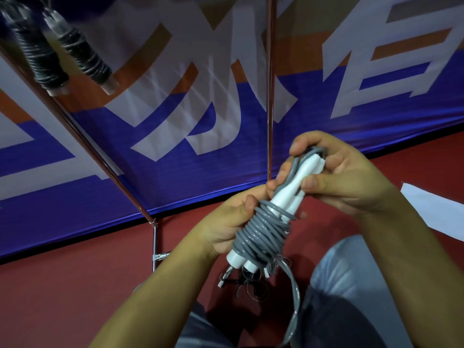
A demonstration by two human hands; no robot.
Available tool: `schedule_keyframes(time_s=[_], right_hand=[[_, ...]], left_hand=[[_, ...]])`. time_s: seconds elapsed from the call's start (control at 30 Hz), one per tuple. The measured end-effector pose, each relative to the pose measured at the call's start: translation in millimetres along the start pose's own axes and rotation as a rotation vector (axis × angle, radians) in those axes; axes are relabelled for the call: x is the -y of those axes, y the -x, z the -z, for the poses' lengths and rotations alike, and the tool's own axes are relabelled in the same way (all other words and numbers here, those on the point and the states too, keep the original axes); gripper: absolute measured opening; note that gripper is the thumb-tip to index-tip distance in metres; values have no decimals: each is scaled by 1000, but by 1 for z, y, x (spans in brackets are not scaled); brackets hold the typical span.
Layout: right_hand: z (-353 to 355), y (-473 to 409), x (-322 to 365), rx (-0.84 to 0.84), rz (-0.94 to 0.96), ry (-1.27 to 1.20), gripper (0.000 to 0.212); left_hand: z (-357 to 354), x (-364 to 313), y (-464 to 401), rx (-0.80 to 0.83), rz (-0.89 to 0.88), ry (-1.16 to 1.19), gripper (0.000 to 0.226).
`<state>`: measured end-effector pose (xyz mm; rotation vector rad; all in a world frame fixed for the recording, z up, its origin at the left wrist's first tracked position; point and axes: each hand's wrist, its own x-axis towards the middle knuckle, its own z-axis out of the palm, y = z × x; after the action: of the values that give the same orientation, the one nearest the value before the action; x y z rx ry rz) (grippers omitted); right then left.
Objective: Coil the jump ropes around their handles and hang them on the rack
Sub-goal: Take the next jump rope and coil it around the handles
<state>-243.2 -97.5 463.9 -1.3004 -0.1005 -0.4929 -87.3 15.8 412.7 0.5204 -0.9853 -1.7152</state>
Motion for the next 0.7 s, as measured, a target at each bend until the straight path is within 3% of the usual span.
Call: schedule_keyframes(time_s=[0.17, 0.5, 0.6, 0.7], right_hand=[[1, 2, 1, 28, -31, 82, 27], [21, 12, 11, 24, -224, 392, 36], [19, 9, 9, -26, -189, 577, 34], [18, 4, 6, -52, -147, 706, 31]], left_hand=[[13, -9, -2, -18, 183, -208, 62], [11, -38, 13, -320, 189, -625, 47], [2, -48, 15, -388, 226, -853, 29], [-11, -57, 14, -419, 214, -1072, 25]])
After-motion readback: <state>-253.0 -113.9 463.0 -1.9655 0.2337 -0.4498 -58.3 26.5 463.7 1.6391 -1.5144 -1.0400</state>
